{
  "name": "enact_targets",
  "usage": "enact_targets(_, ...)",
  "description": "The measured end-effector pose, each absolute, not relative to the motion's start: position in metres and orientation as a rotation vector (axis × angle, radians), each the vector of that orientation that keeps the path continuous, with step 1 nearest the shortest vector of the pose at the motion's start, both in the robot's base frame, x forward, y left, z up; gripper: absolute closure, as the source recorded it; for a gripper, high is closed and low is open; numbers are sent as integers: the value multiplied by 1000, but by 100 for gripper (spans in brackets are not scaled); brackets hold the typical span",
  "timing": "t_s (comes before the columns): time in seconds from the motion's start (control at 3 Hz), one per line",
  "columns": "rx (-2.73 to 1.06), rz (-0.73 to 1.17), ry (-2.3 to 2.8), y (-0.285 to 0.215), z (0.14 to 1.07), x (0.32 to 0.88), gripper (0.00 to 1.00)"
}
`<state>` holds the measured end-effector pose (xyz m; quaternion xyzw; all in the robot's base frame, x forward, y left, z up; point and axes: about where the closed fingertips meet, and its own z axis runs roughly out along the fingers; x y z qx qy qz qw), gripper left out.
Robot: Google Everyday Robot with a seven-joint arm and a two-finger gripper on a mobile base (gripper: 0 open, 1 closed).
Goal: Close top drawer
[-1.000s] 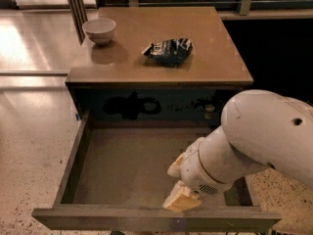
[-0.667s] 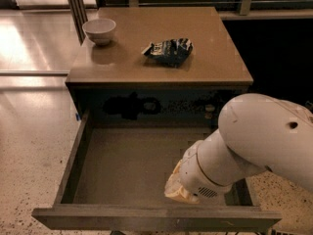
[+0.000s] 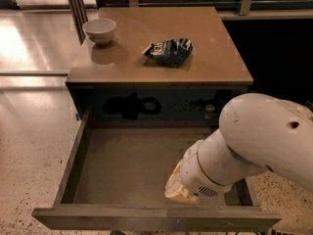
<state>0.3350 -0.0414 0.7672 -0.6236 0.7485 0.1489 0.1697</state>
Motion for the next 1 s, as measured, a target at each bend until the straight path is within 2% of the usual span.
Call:
enact_targets(0.67,-1849,441,2167,-24,722,297,100)
enact_targets(1.0,-1776,577,2233,-20,672,277,100)
